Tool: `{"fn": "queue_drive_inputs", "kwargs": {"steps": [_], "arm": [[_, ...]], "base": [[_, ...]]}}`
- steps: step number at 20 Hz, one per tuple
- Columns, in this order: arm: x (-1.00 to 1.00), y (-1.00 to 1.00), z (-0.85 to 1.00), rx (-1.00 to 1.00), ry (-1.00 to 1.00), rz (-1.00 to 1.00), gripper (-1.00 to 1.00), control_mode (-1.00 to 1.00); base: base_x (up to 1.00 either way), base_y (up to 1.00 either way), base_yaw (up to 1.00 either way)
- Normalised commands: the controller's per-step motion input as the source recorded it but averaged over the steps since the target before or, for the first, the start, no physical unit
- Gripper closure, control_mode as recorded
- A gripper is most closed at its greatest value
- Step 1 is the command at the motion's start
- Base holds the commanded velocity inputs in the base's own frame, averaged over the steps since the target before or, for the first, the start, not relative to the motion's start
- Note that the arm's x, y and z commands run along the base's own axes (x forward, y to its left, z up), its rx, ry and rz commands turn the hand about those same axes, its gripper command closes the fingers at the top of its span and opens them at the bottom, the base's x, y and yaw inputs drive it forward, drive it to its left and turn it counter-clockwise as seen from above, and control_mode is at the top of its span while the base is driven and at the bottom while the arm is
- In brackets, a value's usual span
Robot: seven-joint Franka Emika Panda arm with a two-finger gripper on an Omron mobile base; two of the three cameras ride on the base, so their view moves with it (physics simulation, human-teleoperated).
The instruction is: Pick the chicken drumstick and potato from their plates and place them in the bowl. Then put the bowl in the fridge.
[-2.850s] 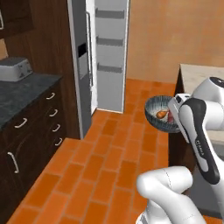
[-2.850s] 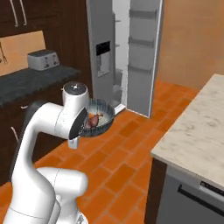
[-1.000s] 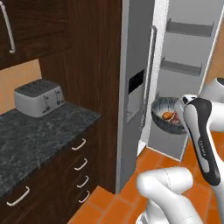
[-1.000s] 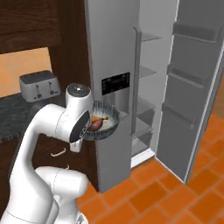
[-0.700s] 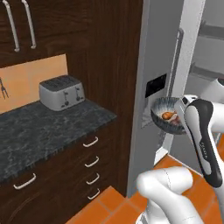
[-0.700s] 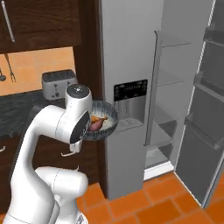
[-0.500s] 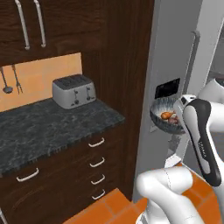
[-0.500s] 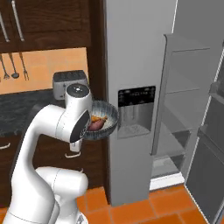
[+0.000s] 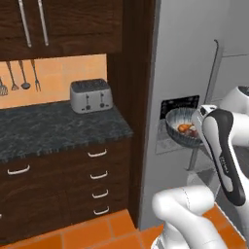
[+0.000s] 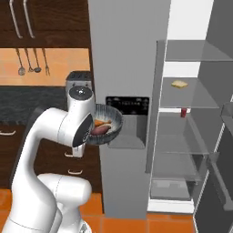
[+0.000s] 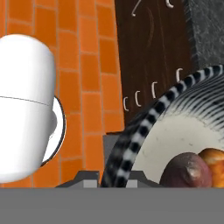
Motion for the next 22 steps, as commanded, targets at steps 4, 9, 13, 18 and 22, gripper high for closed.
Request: {"fn": "queue_drive_inputs", "kwargs": {"steps": [4, 9, 13, 18, 22], "arm": [[0.0, 0.0, 0.0, 0.0, 0.0, 0.0, 1.0, 1.0], [0.0, 0.0, 0.0, 0.0, 0.0, 0.0, 1.0, 1.0], [0.0, 0.0, 0.0, 0.0, 0.0, 0.0, 1.0, 1.0], [0.0, 0.0, 0.0, 0.0, 0.0, 0.0, 1.0, 1.0], [0.0, 0.0, 0.0, 0.0, 0.0, 0.0, 1.0, 1.0]], "base": [[-0.29, -0.97, 0.28], [0.31, -0.68, 0.04], [0.59, -0.3, -0.01], [0.27, -0.45, -0.07], [0.18, -0.38, -0.16]]}}
